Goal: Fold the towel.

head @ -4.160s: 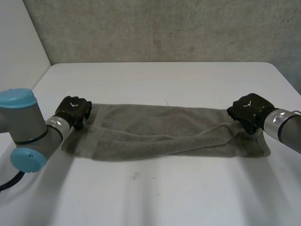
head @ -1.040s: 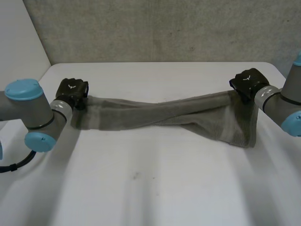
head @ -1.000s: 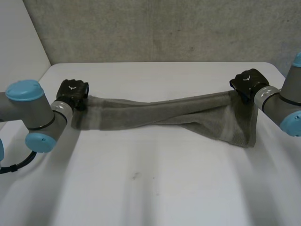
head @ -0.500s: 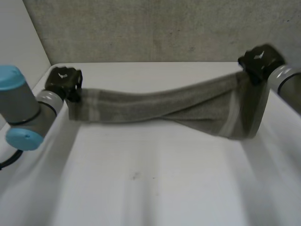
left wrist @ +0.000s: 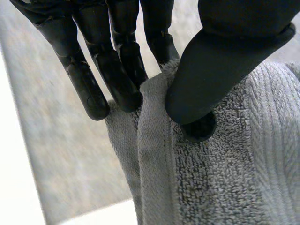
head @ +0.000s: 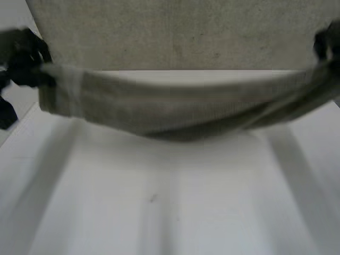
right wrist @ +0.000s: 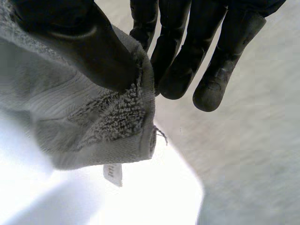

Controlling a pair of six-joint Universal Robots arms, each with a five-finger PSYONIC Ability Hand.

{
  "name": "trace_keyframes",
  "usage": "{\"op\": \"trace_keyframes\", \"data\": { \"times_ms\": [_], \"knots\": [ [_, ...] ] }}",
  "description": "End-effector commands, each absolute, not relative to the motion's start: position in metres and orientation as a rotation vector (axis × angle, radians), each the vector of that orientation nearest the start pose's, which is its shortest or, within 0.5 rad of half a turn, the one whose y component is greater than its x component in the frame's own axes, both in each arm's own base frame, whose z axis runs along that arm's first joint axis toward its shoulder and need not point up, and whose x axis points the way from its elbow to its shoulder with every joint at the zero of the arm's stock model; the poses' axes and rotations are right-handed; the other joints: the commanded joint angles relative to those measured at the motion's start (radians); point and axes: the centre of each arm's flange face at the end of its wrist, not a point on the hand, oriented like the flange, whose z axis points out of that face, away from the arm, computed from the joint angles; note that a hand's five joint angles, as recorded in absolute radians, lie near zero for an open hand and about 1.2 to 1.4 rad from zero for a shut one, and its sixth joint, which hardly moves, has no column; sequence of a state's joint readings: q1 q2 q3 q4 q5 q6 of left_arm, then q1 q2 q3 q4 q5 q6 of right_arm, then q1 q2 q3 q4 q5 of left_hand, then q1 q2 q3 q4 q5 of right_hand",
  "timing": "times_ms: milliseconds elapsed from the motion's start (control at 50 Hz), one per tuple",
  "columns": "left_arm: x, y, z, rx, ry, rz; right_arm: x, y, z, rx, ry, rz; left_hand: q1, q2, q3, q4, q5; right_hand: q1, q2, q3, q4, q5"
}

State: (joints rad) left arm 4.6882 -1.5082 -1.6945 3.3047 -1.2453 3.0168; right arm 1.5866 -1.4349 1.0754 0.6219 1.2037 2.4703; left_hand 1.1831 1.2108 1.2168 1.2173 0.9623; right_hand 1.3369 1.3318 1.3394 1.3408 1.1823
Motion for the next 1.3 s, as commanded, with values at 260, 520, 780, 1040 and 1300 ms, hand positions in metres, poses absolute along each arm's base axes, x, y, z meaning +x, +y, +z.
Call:
{"op": "trace_keyframes", "data": {
  "times_ms": [260, 520, 780, 1040, 1300],
  "knots": [
    [-0.192, -0.372, 0.148, 0.376, 2.692, -1.998, 0.223, -0.366, 0.21, -1.354, 2.411, -1.764, -0.679, -0.707, -0.713, -0.713, -0.633, 0.059, 0.064, 0.057, 0.056, 0.039],
    [-0.193, -0.331, 0.191, 0.431, 2.616, -2.093, 0.22, -0.301, 0.239, -1.308, 2.21, -1.884, -0.826, -0.853, -0.86, -0.86, -0.78, 0.059, 0.064, 0.057, 0.056, 0.039],
    [-0.233, -0.299, 0.185, 0.812, 2.519, -2.047, 0.213, -0.232, 0.207, -1.411, 2.184, -1.722, -0.568, -0.596, -0.602, -0.602, -0.522, 0.059, 0.064, 0.057, 0.056, 0.039],
    [-0.241, -0.3, 0.168, 0.87, 2.473, -2.061, 0.206, -0.227, 0.191, -1.414, 2.213, -1.709, -0.376, -0.404, -0.41, -0.411, -0.33, 0.059, 0.064, 0.057, 0.056, 0.039],
    [-0.241, -0.309, 0.162, 0.845, 2.426, -2.108, 0.198, -0.234, 0.188, -1.387, 2.245, -1.732, 0.102, 0.074, 0.068, 0.068, 0.148, 0.059, 0.064, 0.057, 0.056, 0.039]
  ]
}}
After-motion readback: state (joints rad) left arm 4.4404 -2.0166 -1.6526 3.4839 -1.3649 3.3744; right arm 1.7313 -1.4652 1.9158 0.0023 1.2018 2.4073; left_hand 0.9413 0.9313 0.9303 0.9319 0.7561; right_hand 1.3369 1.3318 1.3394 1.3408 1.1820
